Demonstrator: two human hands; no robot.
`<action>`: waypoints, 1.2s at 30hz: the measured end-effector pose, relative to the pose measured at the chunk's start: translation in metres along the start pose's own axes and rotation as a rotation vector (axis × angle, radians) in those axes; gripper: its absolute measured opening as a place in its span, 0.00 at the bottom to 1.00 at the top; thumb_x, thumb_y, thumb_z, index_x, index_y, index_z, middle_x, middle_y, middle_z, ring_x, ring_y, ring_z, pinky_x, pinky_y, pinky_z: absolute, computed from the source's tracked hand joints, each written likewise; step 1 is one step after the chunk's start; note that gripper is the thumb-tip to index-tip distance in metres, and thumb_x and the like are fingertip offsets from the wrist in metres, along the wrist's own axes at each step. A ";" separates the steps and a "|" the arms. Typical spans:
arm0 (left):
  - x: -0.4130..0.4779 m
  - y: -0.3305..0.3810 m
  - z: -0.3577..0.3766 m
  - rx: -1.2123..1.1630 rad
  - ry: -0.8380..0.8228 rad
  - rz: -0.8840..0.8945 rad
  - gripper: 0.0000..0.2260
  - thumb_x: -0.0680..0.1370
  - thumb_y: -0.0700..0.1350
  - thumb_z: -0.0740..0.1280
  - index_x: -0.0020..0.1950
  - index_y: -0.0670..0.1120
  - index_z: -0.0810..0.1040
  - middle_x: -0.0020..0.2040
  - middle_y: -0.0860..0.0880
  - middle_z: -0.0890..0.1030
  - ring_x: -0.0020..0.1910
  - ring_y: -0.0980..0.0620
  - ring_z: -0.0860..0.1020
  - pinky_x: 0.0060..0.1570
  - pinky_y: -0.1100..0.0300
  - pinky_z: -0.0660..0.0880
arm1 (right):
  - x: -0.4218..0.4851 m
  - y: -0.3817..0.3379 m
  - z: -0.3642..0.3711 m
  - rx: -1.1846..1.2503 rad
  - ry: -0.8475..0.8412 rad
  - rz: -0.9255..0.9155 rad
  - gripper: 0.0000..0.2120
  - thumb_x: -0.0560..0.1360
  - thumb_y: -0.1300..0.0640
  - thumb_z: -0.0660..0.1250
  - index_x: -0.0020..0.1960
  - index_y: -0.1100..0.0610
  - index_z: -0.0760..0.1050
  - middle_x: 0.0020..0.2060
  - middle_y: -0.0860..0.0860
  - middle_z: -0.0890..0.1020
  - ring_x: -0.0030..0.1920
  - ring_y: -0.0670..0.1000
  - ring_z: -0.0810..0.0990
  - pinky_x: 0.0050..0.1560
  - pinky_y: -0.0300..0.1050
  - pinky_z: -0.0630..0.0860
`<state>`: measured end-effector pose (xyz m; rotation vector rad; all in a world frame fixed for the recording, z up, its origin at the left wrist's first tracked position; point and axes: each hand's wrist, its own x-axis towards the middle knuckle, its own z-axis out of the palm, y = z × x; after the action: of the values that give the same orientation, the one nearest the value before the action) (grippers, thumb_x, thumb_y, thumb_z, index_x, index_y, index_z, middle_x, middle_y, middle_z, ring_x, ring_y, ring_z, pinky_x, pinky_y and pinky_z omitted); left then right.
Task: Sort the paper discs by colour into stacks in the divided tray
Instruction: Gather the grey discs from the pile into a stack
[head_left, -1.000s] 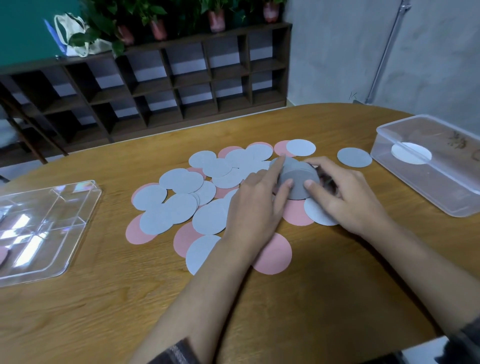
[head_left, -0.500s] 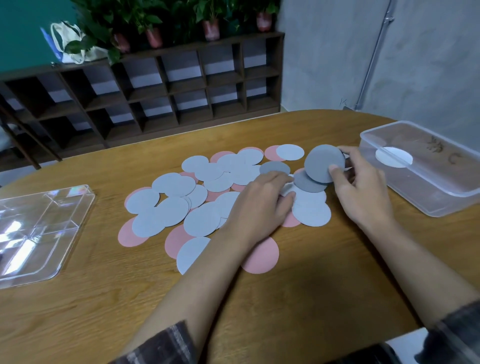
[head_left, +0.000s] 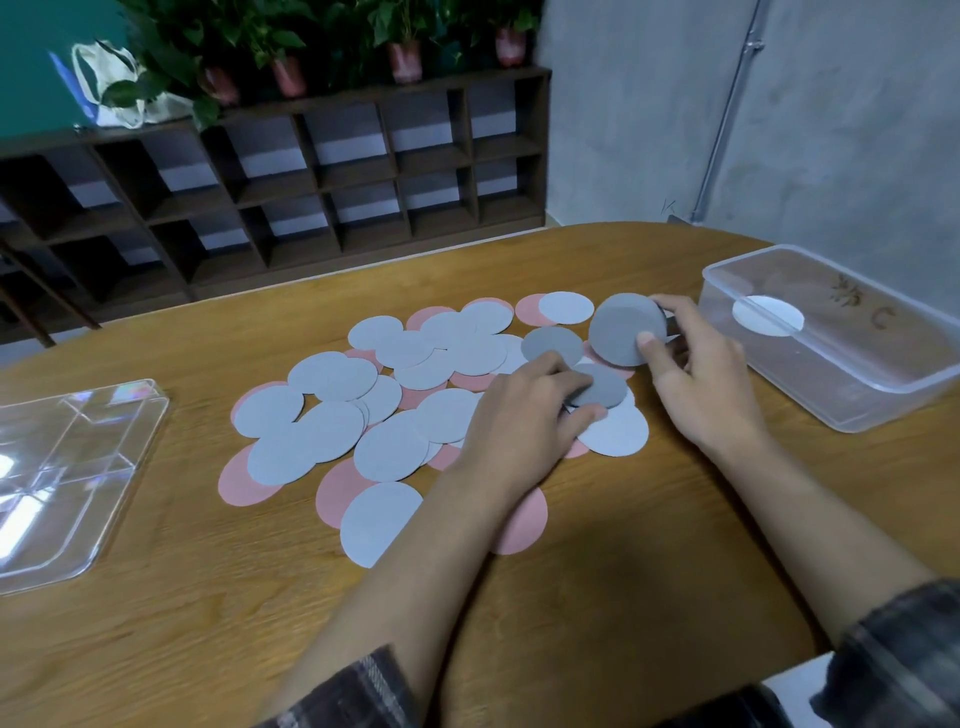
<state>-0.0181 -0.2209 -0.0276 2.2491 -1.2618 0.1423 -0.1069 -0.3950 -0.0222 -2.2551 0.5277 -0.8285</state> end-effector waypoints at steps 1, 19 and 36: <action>-0.003 -0.002 0.000 -0.001 0.010 0.025 0.15 0.83 0.54 0.68 0.65 0.48 0.84 0.57 0.50 0.82 0.54 0.49 0.80 0.50 0.50 0.78 | 0.000 0.000 0.000 0.008 -0.019 -0.010 0.15 0.82 0.54 0.64 0.68 0.49 0.72 0.52 0.50 0.81 0.48 0.51 0.78 0.45 0.42 0.71; -0.010 -0.009 -0.009 -0.356 0.403 -0.187 0.07 0.80 0.42 0.72 0.57 0.45 0.82 0.54 0.51 0.85 0.48 0.56 0.83 0.47 0.67 0.80 | -0.010 -0.010 0.009 0.152 -0.252 -0.118 0.16 0.84 0.58 0.61 0.69 0.46 0.74 0.50 0.43 0.82 0.47 0.46 0.80 0.47 0.45 0.77; -0.004 -0.010 -0.003 -0.149 0.327 -0.168 0.15 0.83 0.54 0.66 0.65 0.50 0.84 0.49 0.50 0.87 0.46 0.51 0.84 0.46 0.50 0.81 | -0.010 -0.010 0.013 0.032 -0.240 -0.184 0.20 0.83 0.53 0.64 0.74 0.45 0.72 0.52 0.41 0.82 0.45 0.40 0.79 0.42 0.31 0.70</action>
<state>-0.0116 -0.2127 -0.0308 2.0893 -0.8792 0.3277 -0.1043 -0.3763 -0.0269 -2.3568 0.1970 -0.6367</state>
